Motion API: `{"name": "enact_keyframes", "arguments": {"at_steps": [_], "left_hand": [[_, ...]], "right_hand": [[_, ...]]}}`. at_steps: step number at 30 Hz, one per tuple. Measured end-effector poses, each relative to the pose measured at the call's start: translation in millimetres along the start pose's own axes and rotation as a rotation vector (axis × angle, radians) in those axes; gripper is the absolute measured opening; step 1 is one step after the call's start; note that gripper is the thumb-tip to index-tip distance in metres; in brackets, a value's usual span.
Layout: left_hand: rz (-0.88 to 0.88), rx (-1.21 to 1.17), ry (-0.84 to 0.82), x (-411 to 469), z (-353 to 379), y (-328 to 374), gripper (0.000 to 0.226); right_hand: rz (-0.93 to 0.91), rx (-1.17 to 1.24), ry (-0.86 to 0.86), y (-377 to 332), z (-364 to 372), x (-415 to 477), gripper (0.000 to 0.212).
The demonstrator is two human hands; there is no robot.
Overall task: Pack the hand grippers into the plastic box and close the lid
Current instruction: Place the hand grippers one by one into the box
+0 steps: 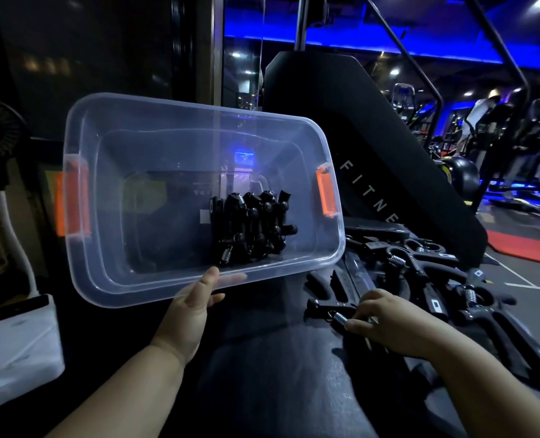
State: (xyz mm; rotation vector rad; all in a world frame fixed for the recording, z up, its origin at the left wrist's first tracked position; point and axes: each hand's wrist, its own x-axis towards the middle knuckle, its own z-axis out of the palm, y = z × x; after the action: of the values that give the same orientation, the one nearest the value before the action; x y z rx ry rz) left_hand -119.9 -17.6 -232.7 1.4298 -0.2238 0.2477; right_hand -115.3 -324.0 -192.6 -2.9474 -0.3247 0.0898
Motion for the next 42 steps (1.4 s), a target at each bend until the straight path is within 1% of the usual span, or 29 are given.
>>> {"name": "enact_keyframes", "arguments": {"at_steps": [2,3,6,9,12,15,17,21,24,26,29,31,35,37,39,42], "left_hand": [[0.000,-0.009,0.004,-0.9,0.6,-0.3,0.052],[-0.001,-0.013,0.005,-1.3,1.0,-0.3,0.053],[-0.001,-0.008,-0.002,-1.6,1.1,0.5,0.059],[0.000,0.003,-0.015,-1.9,0.7,1.8,0.056],[-0.011,0.006,-0.007,-1.5,1.2,2.5,0.050],[-0.016,0.014,-0.012,-1.8,0.2,2.1,0.053],[-0.014,0.019,-0.022,-2.4,-0.2,1.8,0.058],[-0.015,0.015,-0.017,-1.3,-0.6,1.4,0.051],[-0.020,0.004,-0.019,-0.1,-1.8,0.8,0.051],[-0.020,0.007,-0.024,-0.1,-1.9,-0.1,0.055],[-0.023,0.005,-0.021,-1.2,-1.3,-1.0,0.055],[-0.028,-0.001,-0.015,-1.7,-0.4,-0.5,0.052],[-0.041,0.000,-0.014,-1.8,-0.8,0.2,0.051],[-0.044,-0.001,-0.011,-2.4,-0.6,0.4,0.051],[-0.050,-0.006,-0.003,-2.8,0.1,0.8,0.050],[-0.055,-0.004,-0.006,-3.7,1.3,1.4,0.050]], "right_hand": [[-0.007,0.005,-0.001,-0.6,1.6,-4.1,0.042],[-0.003,0.015,0.001,-0.7,2.0,-5.8,0.041],[0.064,0.007,-0.003,-2.4,0.6,-7.3,0.060],[0.155,-0.093,-0.017,-14.9,1.4,-1.6,0.074],[0.236,-0.113,0.060,-32.5,10.4,6.8,0.075],[0.337,-0.052,0.154,-45.7,20.7,14.8,0.092],[0.337,-0.038,0.187,-50.7,28.6,20.1,0.095],[0.347,-0.066,0.188,-53.0,38.7,24.8,0.100],[0.339,-0.064,0.195,-52.6,39.8,23.4,0.096],[0.338,-0.045,0.200,-51.8,39.2,21.5,0.091],[0.307,-0.015,0.194,-50.6,36.7,15.7,0.079],[0.246,0.002,0.170,-47.5,35.2,10.4,0.076],[0.047,0.119,0.087,-41.0,29.9,-3.4,0.067],[-0.012,0.135,0.071,-38.9,27.0,-8.1,0.069],[-0.026,0.111,0.058,-37.8,25.6,-10.5,0.068],[-0.014,0.084,0.014,-38.4,25.4,-12.3,0.083]]}}
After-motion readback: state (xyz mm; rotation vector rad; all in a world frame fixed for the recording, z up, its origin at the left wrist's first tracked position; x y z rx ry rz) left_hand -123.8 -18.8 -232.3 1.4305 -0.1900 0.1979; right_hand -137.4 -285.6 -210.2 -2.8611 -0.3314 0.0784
